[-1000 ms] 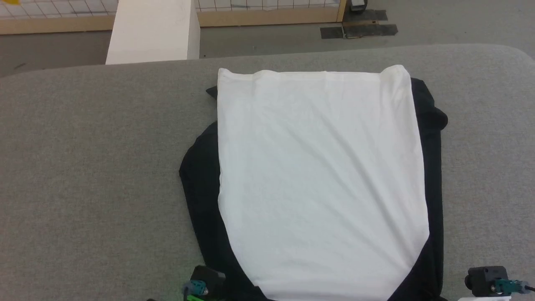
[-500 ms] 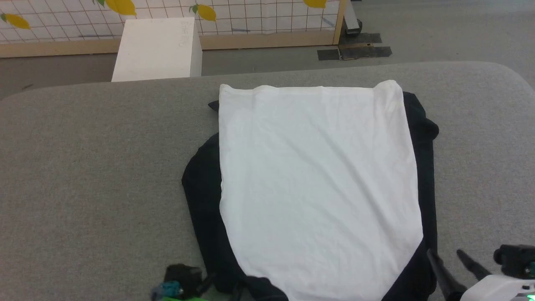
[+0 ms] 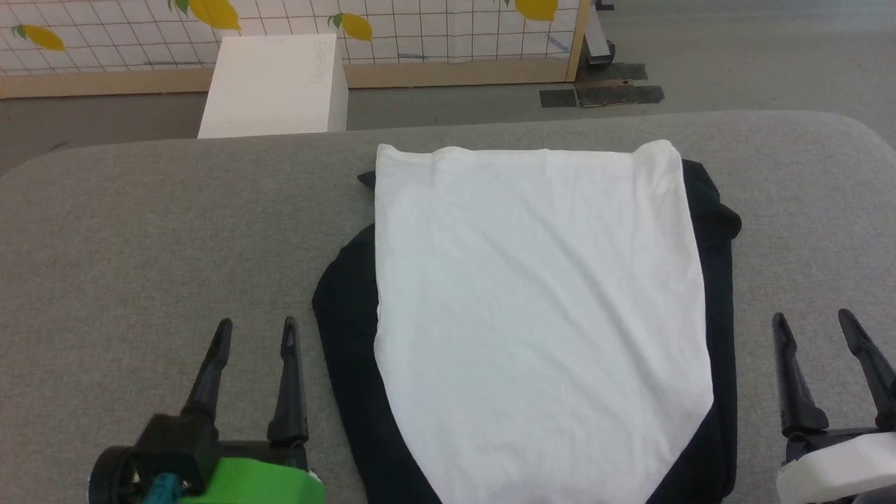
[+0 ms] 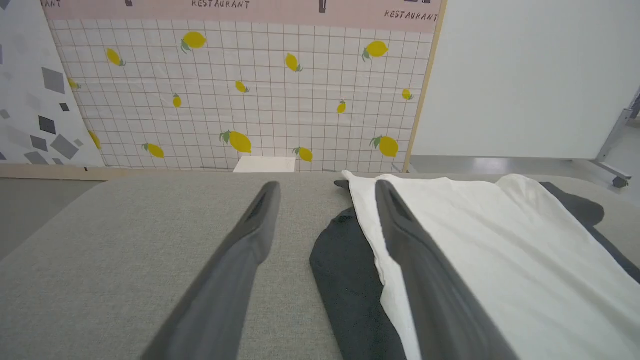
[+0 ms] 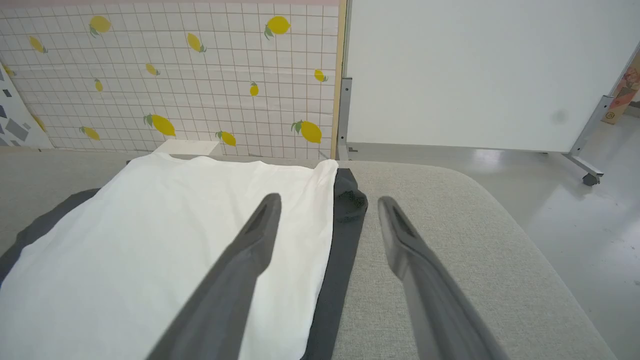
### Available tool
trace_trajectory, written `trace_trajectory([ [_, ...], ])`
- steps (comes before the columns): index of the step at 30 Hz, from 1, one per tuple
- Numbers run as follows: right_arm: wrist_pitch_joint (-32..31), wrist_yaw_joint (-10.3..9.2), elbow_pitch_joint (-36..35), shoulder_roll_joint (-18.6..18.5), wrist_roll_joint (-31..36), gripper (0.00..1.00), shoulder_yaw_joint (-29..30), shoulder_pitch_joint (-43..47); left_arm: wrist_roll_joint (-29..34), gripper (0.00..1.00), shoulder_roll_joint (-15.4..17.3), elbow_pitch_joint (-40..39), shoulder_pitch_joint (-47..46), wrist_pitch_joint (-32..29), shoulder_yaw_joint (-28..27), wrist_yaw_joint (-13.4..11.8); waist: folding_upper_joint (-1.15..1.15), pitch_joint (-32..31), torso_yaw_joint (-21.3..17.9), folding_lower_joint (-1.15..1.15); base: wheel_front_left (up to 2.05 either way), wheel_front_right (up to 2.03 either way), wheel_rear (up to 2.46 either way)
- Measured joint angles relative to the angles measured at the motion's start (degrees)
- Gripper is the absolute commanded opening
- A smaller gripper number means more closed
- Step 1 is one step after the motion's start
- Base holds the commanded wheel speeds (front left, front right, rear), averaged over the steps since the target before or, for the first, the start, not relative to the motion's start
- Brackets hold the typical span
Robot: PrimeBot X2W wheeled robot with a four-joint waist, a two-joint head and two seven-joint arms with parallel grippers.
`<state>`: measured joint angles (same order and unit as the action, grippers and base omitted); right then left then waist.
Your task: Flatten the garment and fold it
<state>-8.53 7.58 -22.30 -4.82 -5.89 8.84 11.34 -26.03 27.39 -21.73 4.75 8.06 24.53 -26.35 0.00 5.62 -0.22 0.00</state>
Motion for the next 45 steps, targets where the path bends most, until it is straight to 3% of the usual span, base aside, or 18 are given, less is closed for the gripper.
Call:
trace_trajectory([
  [6,7.6,0.0,0.8,1.6,4.8,1.0,0.5,0.0,4.3,1.0,-4.6,6.8,0.1,6.1,2.4,-0.2,0.0,-0.4,-0.2,0.0,0.0,0.0,0.0],
  [8,10.1,0.0,3.0,1.8,3.1,1.0,1.1,0.5,5.2,1.0,-7.4,10.6,0.6,6.4,1.8,0.6,0.0,-0.7,-0.3,0.0,0.0,0.0,0.0],
  [14,10.3,0.0,2.8,1.8,2.3,1.0,1.9,0.4,5.6,1.0,-5.3,10.8,-2.2,5.7,0.0,3.9,0.0,0.2,-0.1,0.0,0.0,0.0,0.0],
  [24,10.0,0.0,-0.9,1.8,1.6,1.0,1.9,-3.0,1.7,1.0,2.7,10.0,-29.9,-15.2,-3.2,13.8,0.0,6.5,0.4,0.01,0.0,0.0,0.0],
  [26,9.9,0.0,-1.9,1.8,1.6,1.0,1.9,-4.3,0.5,1.0,3.2,11.9,-37.1,-19.5,-3.5,15.8,0.0,8.6,0.5,0.01,0.0,0.0,0.0],
  [27,9.8,0.0,-2.6,1.8,1.8,1.0,1.5,-6.7,-0.1,1.0,4.2,16.5,-47.1,-23.8,-3.6,18.7,0.0,11.9,0.6,0.01,0.0,0.0,0.0],
  [32,10.3,0.0,-2.8,1.8,2.0,1.0,0.8,-10.5,-1.7,1.0,3.8,24.8,-58.5,-30.3,-2.1,23.0,0.0,17.7,0.3,0.01,0.0,0.0,0.0],
  [38,10.7,0.0,-2.1,1.8,2.0,1.0,0.0,-12.7,-3.4,1.0,3.1,32.1,-64.4,-36.3,0.0,26.2,0.0,23.8,-0.4,0.02,0.0,0.0,0.0],
  [45,11.1,0.0,-0.9,1.9,2.3,1.0,-1.0,-13.9,-6.9,1.0,2.3,36.4,-65.6,-42.5,0.2,26.5,0.0,29.0,-1.9,0.02,0.0,0.0,0.0],
])
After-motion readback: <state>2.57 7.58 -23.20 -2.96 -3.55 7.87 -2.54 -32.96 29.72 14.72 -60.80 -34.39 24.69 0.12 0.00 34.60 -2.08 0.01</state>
